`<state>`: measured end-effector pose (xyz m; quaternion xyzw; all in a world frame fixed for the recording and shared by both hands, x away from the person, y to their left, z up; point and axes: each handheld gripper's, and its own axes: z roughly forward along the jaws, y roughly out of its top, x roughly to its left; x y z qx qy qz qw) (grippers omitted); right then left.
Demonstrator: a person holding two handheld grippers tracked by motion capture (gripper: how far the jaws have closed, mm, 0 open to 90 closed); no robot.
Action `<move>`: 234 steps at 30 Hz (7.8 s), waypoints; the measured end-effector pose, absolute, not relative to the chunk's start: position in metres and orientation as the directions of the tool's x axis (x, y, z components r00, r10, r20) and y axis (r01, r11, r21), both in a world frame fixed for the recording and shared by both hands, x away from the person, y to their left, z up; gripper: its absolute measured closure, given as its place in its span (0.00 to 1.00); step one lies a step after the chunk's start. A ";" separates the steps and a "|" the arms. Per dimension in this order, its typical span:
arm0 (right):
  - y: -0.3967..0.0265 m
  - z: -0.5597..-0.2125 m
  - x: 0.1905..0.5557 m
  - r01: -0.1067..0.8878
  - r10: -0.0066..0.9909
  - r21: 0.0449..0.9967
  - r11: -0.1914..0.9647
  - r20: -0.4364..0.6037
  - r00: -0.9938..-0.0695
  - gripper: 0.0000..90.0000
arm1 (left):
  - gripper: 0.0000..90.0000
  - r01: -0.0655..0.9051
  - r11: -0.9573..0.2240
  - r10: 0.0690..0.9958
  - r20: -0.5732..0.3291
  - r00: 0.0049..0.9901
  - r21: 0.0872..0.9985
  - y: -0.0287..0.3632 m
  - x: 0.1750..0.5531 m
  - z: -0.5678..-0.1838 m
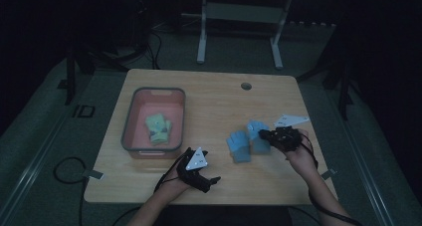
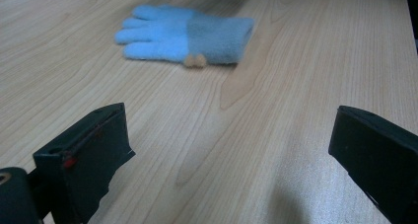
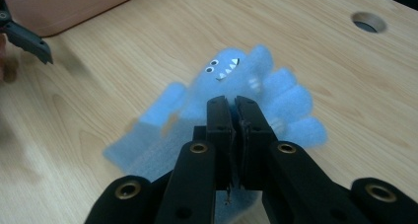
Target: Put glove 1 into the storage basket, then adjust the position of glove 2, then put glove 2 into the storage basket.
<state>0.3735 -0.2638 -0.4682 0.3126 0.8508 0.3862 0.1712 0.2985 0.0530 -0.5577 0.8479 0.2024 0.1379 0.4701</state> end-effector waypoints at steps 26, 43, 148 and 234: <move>-0.214 -0.531 0.393 0.443 0.561 0.654 0.613 0.034 -0.827 0.91 | 0.02 0.200 -0.461 0.486 0.057 0.872 0.865 0.055 0.299 -0.558; -0.237 -0.510 0.383 0.465 0.614 0.729 0.502 0.078 -0.785 0.33 | 0.04 0.244 -0.474 0.514 0.041 0.857 0.846 0.049 0.299 -0.554; -0.223 -0.551 0.408 0.611 0.672 0.686 0.394 0.239 -0.701 0.71 | 0.83 0.005 -0.732 0.201 0.210 0.957 0.682 -0.048 0.361 -0.549; -0.048 -0.438 0.441 0.433 0.414 0.791 0.432 0.253 -0.874 0.86 | 0.83 0.138 -0.781 0.391 0.306 0.868 0.609 0.123 0.352 -0.433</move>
